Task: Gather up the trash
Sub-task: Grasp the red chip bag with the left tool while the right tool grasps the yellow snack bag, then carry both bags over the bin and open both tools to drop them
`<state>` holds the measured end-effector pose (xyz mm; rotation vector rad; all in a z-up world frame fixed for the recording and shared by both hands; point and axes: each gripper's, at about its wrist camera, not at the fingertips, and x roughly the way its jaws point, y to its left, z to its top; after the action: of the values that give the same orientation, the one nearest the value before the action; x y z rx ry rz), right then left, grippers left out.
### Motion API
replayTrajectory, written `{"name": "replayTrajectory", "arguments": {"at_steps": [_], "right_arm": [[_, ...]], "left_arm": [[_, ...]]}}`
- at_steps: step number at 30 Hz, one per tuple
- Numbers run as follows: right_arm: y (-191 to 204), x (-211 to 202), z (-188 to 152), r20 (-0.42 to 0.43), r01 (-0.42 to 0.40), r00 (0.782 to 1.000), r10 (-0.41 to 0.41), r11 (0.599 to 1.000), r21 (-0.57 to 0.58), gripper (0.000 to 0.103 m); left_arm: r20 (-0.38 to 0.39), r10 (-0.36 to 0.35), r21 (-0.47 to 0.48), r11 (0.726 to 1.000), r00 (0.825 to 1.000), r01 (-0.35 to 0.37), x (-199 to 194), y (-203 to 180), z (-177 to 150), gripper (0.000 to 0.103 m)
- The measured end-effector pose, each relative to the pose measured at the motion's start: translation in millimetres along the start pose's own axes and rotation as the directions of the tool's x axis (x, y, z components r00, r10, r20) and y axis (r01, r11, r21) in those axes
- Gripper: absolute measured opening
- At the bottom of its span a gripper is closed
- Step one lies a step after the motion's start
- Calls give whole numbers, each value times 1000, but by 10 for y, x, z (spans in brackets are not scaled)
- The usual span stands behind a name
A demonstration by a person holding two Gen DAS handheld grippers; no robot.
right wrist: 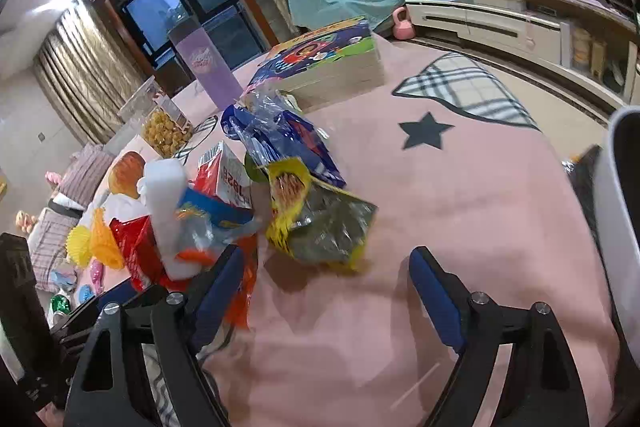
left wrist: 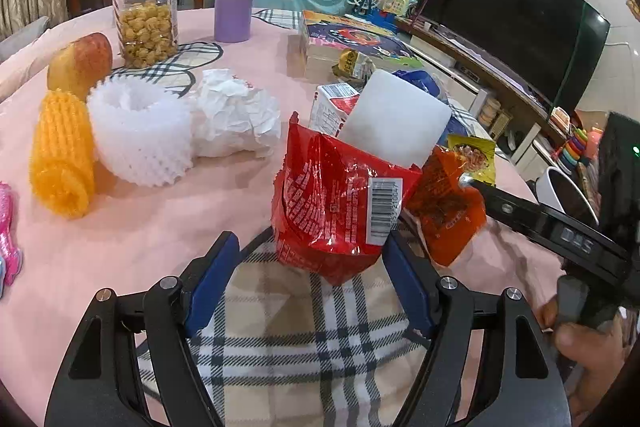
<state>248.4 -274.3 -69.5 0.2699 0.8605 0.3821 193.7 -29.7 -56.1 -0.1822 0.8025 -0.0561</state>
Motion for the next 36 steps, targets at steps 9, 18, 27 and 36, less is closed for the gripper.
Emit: {"name": "replayTrajectory", "arguments": {"at_steps": [9,18,27,36], "right_arm": [[28,17,-21,-1,-22,1000,22,1000,-10,39],[-119,-321,-203,22,-24,1000,23,999,44,37],[-264,-698,-382,60,-3,998,-1,997,77,37],[-496,-1158,-472,118,27,992,-41,993,114,37]], "left_arm": [[13,-46,12,999,999,46,-56,-6,-26,33],[27,-70,7,998,997,70,-291,-15,-165,33],[31,-143,85,987,989,140,-474,-373,-290,33],[4,-217,159,964,976,214,-493,-816,-342,33]]}}
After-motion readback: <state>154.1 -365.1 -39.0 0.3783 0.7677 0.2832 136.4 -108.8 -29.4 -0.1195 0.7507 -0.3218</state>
